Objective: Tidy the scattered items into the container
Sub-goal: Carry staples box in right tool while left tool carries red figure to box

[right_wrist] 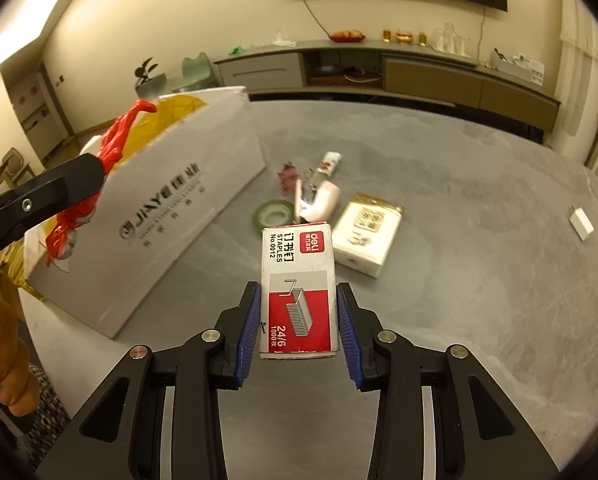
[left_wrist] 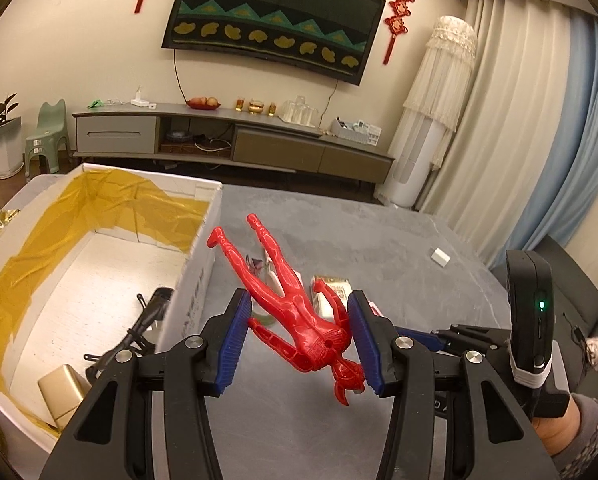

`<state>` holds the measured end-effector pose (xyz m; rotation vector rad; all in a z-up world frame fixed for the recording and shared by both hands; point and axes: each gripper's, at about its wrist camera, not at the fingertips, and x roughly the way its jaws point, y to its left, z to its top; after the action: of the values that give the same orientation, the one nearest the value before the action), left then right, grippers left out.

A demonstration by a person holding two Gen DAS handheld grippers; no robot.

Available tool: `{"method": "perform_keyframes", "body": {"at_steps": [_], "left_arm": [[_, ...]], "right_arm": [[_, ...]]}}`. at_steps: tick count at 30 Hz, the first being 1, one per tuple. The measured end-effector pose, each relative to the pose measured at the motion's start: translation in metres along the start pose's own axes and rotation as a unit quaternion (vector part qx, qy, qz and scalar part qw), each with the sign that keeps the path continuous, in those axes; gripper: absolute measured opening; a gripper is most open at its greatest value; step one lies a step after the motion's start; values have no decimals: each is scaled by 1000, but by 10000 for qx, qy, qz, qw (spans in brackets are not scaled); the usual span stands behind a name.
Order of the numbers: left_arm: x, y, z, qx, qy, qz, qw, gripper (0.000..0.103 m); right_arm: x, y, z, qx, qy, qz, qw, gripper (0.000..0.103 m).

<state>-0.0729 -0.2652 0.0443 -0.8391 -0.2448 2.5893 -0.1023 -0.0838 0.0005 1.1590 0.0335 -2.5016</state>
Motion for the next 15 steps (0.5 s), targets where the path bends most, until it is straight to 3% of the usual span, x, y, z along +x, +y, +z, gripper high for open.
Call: {"method": "perform_keyframes", "body": {"at_steps": [15], "left_arm": [[-35,29,20,-332,-421,-20,9986,51]], "right_arm": [[-13,46,26,-123,-291,221,9993,39]]}}
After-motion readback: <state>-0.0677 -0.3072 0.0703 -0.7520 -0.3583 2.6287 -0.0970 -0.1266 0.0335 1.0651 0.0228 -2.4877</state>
